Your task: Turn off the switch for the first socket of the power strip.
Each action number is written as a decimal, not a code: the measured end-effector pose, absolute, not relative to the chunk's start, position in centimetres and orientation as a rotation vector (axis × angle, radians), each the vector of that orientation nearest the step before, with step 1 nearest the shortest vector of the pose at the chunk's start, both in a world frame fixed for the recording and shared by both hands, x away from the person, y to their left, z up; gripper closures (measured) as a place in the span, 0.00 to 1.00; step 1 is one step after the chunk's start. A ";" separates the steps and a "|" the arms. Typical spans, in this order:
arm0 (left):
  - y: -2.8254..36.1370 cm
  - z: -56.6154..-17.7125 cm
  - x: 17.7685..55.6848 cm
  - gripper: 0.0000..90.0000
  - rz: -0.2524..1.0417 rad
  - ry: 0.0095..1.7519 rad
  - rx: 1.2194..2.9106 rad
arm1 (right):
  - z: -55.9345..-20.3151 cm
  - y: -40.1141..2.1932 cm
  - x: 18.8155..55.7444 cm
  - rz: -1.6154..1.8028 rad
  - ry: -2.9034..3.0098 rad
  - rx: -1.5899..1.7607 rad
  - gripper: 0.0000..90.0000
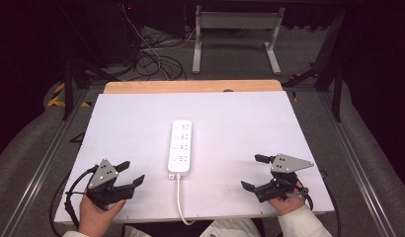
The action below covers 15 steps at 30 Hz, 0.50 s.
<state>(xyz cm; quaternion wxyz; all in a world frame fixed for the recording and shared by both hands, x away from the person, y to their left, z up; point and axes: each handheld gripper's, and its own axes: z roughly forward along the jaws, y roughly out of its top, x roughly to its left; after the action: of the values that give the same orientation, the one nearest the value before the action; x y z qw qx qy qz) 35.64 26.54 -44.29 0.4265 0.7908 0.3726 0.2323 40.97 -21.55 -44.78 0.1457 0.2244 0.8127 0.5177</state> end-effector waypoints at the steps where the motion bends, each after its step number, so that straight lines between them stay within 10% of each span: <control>1: 26.5 -44.3 35.6 0.37 0.578 0.935 1.973 | -44.8 -21.5 41.0 1.491 2.340 0.646 0.02; 15: 26.4 -43.9 35.5 0.41 0.567 0.941 1.970 | -44.8 -21.5 41.0 1.491 2.347 0.645 0.03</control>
<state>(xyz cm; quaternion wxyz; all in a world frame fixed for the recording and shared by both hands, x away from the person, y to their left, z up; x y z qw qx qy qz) 35.50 26.40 -43.89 0.4285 0.7892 0.3769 0.2270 40.96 -21.46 -44.84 0.1429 0.2235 0.8138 0.5171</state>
